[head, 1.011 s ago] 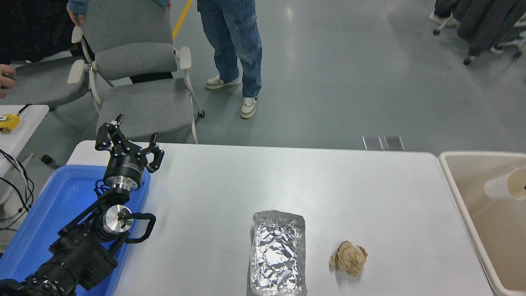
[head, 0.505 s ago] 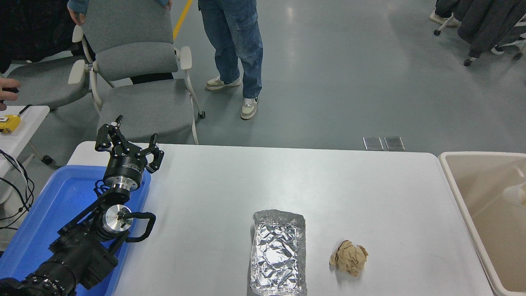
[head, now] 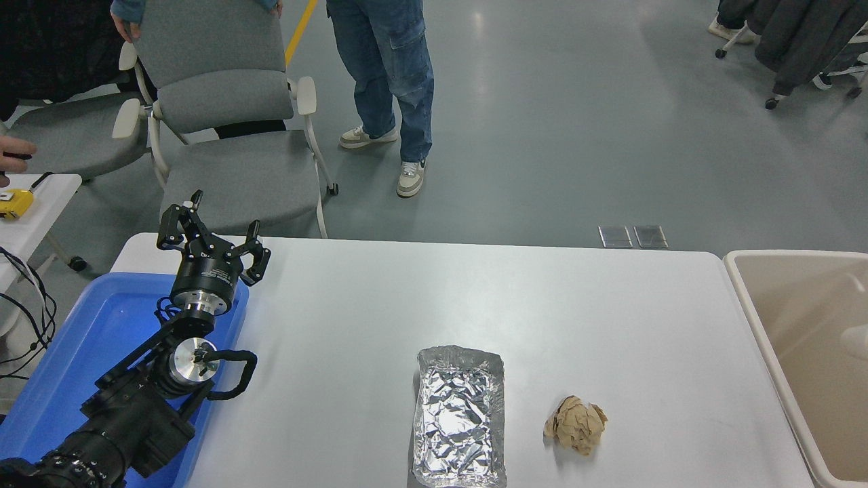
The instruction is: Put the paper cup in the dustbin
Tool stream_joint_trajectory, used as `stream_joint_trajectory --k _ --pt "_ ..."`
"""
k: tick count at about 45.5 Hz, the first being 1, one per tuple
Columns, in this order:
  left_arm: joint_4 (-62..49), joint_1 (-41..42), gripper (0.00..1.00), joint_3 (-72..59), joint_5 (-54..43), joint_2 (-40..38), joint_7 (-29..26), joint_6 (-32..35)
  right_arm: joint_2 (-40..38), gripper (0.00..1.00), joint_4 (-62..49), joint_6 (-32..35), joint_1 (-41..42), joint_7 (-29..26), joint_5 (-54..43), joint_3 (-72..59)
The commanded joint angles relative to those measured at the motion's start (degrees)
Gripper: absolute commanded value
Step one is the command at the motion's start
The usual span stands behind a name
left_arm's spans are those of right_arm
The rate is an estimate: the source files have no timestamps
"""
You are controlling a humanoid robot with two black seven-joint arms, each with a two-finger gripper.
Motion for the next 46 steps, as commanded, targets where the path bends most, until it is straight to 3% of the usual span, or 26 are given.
stream_joint_trajectory --k 1,12,33,38,46 --pt "0.0 -0.04 1.0 0.0 -0.08 0.0 0.05 0.0 -0.08 1.0 0.04 -0.25 -0.66 -0.12 0.87 0.05" --pt "0.09 0.05 1.0 0.0 -0.08 0.09 -0.04 0.0 -0.87 1.0 -0.05 -0.25 -0.58 -0.04 1.83 0.58" --pt "0.0 -0.04 1.0 0.0 -0.08 0.09 -0.04 0.0 -3.86 1.0 0.39 0.9 3.99 -0.12 16.94 1.9" --pt "0.09 -0.04 1.0 0.0 -0.08 0.09 -0.04 0.0 -4.65 1.0 1.53 2.47 6.27 -0.12 20.03 7.07" --pt "0.09 -0.04 1.0 0.0 -0.08 0.09 -0.04 0.0 -7.91 1.0 13.04 6.87 8.48 0.49 20.38 26.4"
